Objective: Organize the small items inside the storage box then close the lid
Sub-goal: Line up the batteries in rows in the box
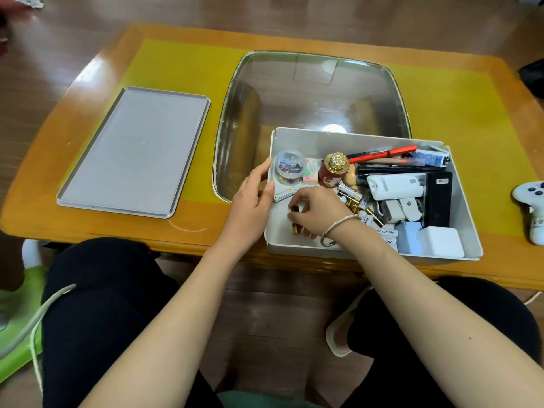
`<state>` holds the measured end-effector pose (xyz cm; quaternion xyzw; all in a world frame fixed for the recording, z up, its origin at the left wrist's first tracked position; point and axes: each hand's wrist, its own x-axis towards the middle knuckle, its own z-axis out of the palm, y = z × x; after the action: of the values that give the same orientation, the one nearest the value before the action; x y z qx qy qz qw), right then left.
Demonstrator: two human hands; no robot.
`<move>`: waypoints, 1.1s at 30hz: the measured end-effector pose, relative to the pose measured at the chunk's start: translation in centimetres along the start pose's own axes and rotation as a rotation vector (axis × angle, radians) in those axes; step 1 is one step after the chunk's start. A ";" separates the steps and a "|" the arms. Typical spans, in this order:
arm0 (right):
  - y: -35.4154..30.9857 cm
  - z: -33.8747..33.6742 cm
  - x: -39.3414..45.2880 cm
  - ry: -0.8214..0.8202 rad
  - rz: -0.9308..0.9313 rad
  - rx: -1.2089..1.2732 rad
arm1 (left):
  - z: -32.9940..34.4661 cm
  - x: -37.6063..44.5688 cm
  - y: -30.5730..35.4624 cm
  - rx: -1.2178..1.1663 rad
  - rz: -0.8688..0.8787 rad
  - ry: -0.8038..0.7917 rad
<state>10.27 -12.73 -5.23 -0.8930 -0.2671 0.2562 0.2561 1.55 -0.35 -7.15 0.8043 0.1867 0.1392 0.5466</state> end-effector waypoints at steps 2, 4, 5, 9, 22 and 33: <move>-0.1 0.3 0.3 -0.110 0.097 0.127 | 0.0 0.0 -0.1 -0.006 -0.008 -0.006; -0.1 0.4 0.5 -0.188 0.137 0.163 | 0.0 0.0 -0.2 -0.006 -0.005 -0.009; 0.0 0.5 0.5 -0.209 0.130 0.147 | 0.0 0.0 -0.2 -0.008 -0.001 -0.008; 0.0 1.0 0.5 -0.263 0.058 0.058 | 0.2 0.0 -0.4 -0.026 0.000 -0.002; 0.6 0.7 0.4 -0.230 -0.047 0.042 | 0.3 -0.2 -0.3 -0.072 -0.021 0.010; 0.5 0.2 0.1 -0.210 -0.002 0.207 | 0.3 -0.3 0.0 -0.042 -0.066 0.051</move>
<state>10.39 -12.94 -5.71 -0.8298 -0.2656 0.3743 0.3176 1.38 -0.76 -7.28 0.7823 0.2243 0.1454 0.5626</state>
